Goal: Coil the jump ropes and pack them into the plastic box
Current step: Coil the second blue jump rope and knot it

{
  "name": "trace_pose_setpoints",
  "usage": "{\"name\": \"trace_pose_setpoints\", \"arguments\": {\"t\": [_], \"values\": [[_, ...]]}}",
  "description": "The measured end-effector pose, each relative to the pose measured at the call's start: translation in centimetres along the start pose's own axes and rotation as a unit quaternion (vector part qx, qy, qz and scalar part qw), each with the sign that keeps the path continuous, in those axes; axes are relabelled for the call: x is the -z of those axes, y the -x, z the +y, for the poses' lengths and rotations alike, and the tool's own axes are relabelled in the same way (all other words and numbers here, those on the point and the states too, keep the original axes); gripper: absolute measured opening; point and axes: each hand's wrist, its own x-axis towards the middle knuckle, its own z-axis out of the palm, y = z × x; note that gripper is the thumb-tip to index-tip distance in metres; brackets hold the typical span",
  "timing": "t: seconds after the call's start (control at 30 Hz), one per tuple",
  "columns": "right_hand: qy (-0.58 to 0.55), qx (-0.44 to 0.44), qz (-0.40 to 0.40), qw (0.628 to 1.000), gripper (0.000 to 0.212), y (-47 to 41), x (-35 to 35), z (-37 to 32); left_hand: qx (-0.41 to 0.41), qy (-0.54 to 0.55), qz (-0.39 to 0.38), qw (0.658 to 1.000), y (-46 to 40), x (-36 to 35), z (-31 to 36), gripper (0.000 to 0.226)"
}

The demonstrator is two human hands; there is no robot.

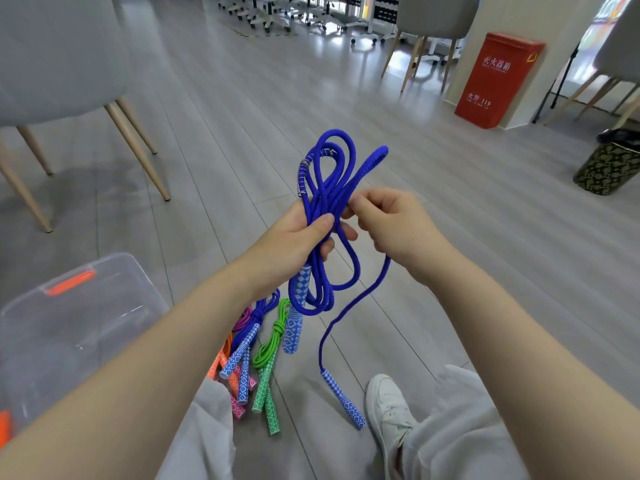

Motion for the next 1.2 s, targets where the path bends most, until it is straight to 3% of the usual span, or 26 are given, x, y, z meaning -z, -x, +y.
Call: {"name": "trace_pose_setpoints", "arguments": {"t": [0.2, 0.37, 0.57, 0.73, 0.9, 1.03, 1.13, 1.2], "values": [[0.05, -0.007, -0.008, 0.999, 0.03, -0.2, 0.1, 0.0, 0.011, -0.007, 0.002, 1.0, -0.1, 0.4, -0.2, 0.017], [0.158, 0.026, -0.087, 0.983, 0.032, 0.0, 0.2, 0.5, 0.032, -0.049, 0.058, 0.997, -0.5, 1.0, -0.6, 0.008], [0.25, 0.084, -0.079, 0.961, 0.03, 0.2, -0.3, 1.4, 0.059, -0.072, -0.007, 0.996, -0.3, 1.2, -1.1, 0.014], [0.193, 0.036, -0.083, 0.977, 0.036, 0.1, -0.1, 1.6, 0.044, -0.066, -0.021, 0.997, -0.5, 1.7, -1.0, 0.011], [0.11, -0.052, -0.129, 0.984, 0.045, 0.0, 2.2, 1.9, 0.036, 0.052, 0.063, 0.996, -0.8, 3.1, -0.2, 0.013], [0.078, -0.093, -0.156, 0.98, 0.036, 0.2, 4.9, 3.2, 0.018, 0.172, 0.172, 0.97, -1.2, 5.2, 0.2, 0.008], [0.071, -0.094, -0.164, 0.979, 0.023, 0.5, 5.6, 3.3, 0.038, 0.154, 0.256, 0.954, -1.6, 6.3, -0.4, 0.007], [0.038, -0.085, -0.15, 0.984, 0.019, 0.7, 5.5, 3.0, 0.048, 0.119, 0.251, 0.959, -1.7, 6.1, -0.9, 0.01]]}}
